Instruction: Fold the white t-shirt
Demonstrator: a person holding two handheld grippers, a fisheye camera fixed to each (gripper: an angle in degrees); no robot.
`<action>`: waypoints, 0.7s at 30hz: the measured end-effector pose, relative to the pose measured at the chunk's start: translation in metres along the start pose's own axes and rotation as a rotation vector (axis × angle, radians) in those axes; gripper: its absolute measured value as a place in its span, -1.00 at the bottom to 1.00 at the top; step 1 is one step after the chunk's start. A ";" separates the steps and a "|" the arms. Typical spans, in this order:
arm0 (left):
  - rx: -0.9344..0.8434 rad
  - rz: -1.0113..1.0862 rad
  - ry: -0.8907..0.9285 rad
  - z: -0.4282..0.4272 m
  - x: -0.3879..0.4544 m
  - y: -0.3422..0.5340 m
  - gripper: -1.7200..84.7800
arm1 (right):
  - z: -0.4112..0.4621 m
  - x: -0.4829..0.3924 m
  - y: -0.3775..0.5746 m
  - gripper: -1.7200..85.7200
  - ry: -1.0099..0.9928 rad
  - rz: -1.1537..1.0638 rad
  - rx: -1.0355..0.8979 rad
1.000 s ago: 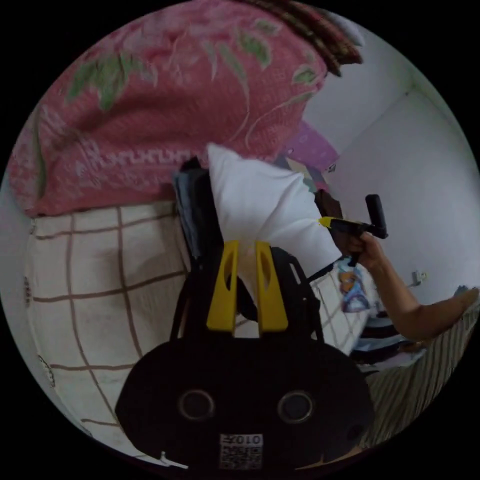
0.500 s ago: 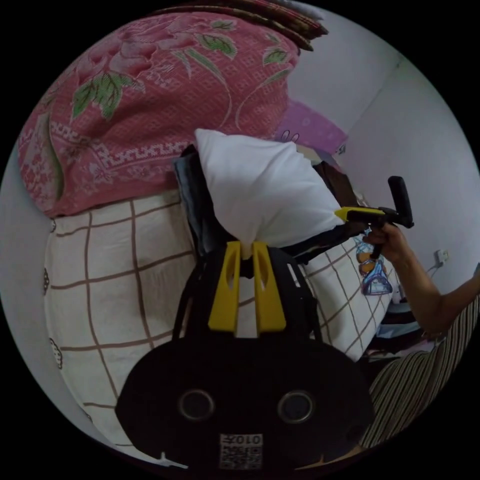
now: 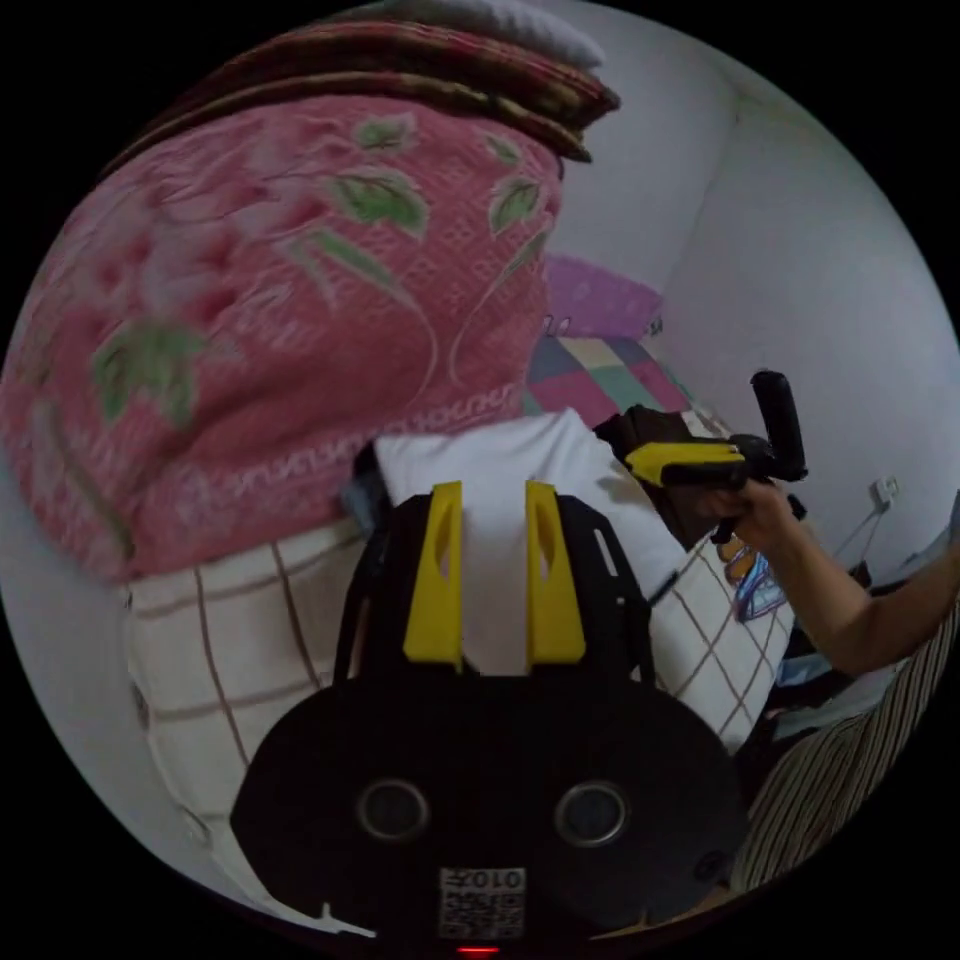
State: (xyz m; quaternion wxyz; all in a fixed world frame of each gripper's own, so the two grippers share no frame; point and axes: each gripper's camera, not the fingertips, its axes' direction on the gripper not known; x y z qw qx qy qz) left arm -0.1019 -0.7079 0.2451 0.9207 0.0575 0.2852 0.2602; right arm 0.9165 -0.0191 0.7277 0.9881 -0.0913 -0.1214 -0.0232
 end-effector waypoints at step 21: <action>-0.079 -0.124 -0.124 0.046 0.009 0.067 -0.80 | -0.021 -0.111 0.143 -0.77 0.039 0.009 -0.044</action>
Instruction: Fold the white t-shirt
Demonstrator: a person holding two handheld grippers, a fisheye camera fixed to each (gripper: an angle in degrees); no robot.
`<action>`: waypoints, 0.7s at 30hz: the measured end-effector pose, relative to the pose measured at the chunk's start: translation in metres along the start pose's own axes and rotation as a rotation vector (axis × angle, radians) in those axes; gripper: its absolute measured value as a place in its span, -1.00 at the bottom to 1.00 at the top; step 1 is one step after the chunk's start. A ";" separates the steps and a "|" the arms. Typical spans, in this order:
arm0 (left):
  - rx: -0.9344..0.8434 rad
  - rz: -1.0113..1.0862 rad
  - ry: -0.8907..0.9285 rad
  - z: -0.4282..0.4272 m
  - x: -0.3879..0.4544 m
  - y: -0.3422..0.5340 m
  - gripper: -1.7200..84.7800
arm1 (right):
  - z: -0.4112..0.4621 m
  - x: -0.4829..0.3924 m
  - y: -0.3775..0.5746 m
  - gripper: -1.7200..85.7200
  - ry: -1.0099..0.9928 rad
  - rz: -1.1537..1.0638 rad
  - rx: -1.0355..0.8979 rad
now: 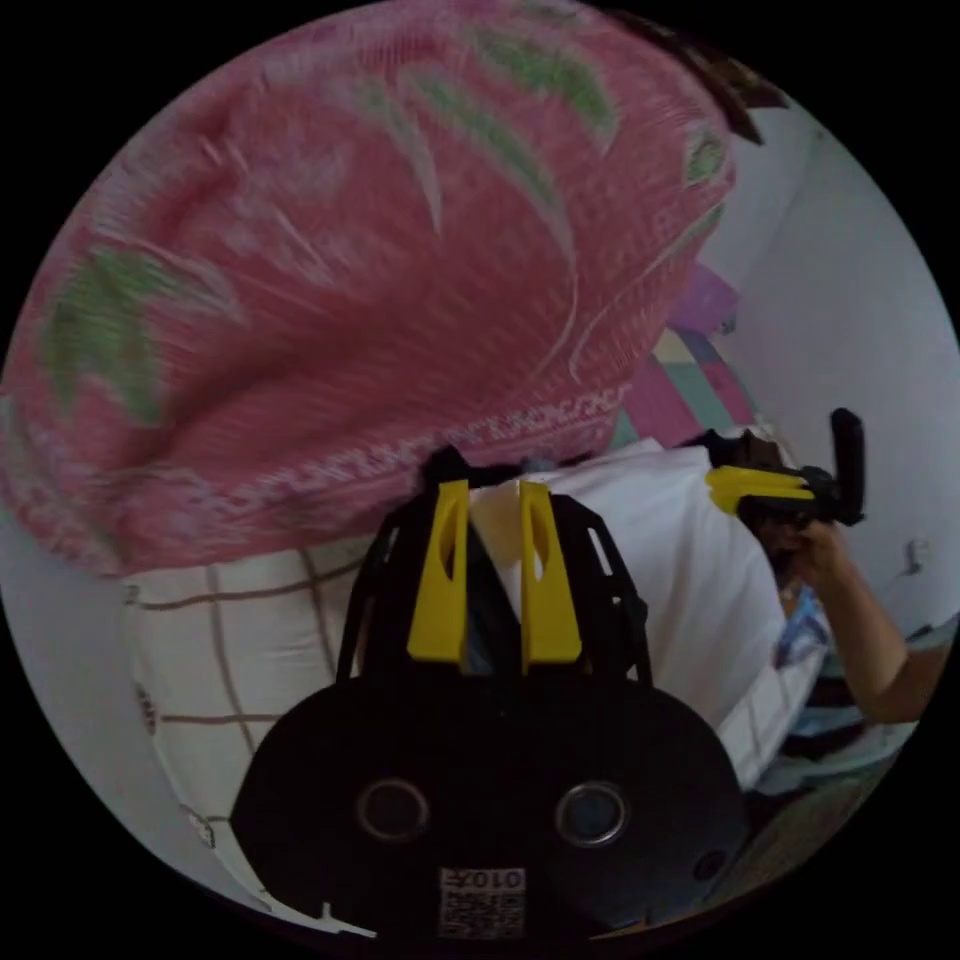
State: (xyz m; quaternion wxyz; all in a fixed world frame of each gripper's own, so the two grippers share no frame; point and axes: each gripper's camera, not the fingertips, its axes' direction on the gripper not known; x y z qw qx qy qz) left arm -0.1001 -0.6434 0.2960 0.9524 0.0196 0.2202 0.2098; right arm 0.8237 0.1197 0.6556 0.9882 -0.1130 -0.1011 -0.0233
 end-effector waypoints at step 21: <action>0.209 0.251 -0.207 -0.217 0.269 0.387 -0.96 | -0.212 -0.391 0.448 -0.87 0.492 -0.189 0.249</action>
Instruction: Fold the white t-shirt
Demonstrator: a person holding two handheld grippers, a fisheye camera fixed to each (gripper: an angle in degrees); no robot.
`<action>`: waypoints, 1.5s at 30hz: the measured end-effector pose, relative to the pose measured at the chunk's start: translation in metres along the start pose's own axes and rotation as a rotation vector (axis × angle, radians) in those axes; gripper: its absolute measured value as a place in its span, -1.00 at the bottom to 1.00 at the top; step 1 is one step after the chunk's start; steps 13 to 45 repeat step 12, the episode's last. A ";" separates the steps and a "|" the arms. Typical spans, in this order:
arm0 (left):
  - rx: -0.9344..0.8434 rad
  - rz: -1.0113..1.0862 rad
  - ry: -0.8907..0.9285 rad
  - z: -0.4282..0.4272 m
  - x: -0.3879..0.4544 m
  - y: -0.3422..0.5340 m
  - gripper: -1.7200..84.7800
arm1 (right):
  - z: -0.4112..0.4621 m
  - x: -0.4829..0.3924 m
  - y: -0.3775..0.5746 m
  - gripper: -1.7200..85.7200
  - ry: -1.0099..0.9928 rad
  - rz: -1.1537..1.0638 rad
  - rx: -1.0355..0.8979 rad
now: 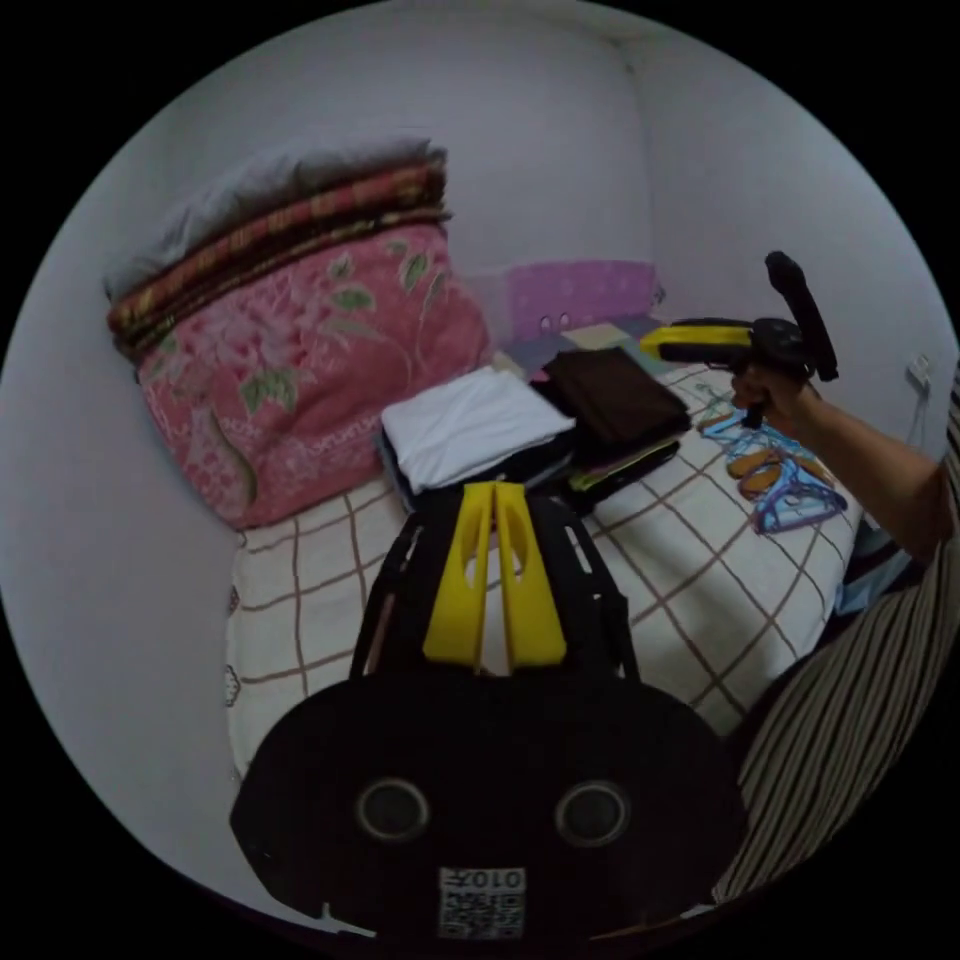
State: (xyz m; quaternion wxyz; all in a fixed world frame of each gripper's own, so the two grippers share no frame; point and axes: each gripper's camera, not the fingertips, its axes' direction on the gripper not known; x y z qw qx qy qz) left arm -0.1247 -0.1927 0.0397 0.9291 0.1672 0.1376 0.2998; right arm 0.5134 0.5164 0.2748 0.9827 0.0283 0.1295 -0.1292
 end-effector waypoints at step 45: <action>0.367 0.255 0.288 -0.151 0.120 0.045 -0.96 | -0.316 -0.161 0.252 -0.89 0.188 0.230 -0.027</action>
